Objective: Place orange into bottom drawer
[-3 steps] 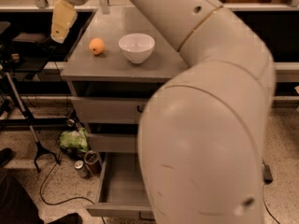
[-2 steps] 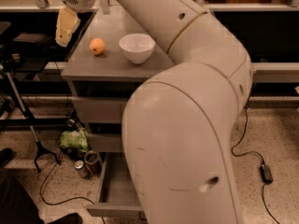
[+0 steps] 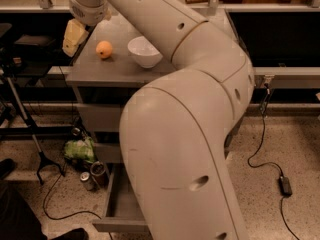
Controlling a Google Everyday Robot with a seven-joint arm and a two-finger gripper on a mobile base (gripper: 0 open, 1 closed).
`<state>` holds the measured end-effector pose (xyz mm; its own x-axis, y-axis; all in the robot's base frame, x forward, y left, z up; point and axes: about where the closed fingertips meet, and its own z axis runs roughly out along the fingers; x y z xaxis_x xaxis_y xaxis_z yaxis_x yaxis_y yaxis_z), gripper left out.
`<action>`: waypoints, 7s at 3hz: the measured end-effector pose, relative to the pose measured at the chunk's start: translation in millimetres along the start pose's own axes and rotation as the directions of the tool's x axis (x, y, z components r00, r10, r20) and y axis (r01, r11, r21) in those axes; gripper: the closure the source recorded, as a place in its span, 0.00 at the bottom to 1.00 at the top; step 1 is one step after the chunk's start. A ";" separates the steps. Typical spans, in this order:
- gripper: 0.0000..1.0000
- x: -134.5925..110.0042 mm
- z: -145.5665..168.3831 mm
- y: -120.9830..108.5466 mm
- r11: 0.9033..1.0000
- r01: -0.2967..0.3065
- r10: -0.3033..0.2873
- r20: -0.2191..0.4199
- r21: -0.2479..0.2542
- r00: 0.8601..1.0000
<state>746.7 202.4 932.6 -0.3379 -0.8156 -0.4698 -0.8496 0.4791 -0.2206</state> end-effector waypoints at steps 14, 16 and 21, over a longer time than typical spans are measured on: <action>1.00 48.2 0.6 -55.9 0.905 -0.389 0.322 0.318 0.174 0.892; 1.00 43.6 -105.9 -36.3 0.932 -0.318 0.167 0.569 0.176 0.805; 1.00 157.4 -142.6 87.4 0.983 0.012 0.117 0.678 -0.182 0.725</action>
Offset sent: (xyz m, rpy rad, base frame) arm 0.0378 -0.0073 -0.0477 -0.0090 0.0460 -0.3013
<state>561.5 69.6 961.3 -0.0695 -0.3153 -0.9464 -0.9130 0.4024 -0.0670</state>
